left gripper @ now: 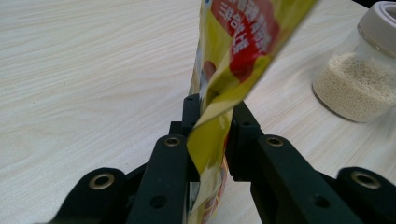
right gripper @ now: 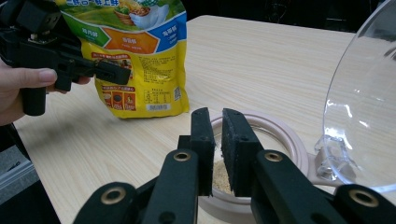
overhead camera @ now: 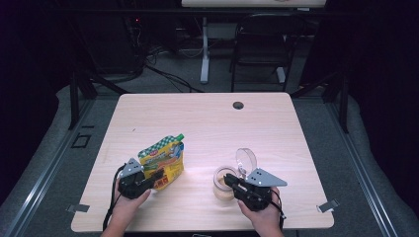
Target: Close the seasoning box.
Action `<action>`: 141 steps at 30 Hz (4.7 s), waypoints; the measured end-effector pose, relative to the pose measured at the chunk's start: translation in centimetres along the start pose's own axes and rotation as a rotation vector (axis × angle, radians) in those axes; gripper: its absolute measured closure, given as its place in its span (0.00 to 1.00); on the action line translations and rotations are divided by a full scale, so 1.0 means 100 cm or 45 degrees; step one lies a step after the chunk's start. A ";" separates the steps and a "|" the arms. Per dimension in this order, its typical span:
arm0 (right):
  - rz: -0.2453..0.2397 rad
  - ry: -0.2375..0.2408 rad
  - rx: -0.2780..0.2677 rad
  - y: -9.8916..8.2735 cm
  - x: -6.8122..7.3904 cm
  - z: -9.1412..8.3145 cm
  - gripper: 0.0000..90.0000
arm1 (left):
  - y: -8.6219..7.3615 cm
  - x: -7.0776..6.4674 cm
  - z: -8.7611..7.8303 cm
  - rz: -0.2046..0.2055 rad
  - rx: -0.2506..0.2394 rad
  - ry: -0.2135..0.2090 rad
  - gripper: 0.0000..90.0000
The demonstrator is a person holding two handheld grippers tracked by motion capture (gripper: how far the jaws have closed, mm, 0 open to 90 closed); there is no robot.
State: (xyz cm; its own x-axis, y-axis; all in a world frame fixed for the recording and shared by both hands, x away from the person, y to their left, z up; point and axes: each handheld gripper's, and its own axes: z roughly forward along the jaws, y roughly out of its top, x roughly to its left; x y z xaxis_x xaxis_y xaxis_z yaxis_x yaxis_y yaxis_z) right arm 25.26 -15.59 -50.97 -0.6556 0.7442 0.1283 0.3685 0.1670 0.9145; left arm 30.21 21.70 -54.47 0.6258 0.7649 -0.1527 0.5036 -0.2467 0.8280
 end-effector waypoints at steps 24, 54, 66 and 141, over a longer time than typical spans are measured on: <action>0.022 0.004 -0.019 0.002 -0.006 -0.004 0.82 | -0.001 0.012 -0.025 -0.058 -0.134 -0.051 0.50; 0.032 -0.034 -0.068 0.010 -0.014 -0.026 0.75 | 0.006 0.010 -0.028 -0.051 -0.137 -0.061 0.45; 0.059 -0.059 -0.097 0.014 -0.017 -0.041 0.79 | 0.008 0.010 -0.028 -0.065 -0.159 -0.064 0.45; 0.240 -0.240 -0.095 0.007 -0.065 -0.048 0.97 | 0.003 0.006 -0.028 -0.039 -0.132 -0.027 0.50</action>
State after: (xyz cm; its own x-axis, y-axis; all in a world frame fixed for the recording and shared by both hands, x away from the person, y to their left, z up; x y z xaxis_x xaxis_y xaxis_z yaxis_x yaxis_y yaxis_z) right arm 26.65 -23.41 -49.37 -0.4436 0.8658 0.2317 0.4182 -0.0287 0.9079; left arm 29.05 23.76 -52.78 0.6241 0.7582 -0.1889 0.4588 -0.1599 0.8740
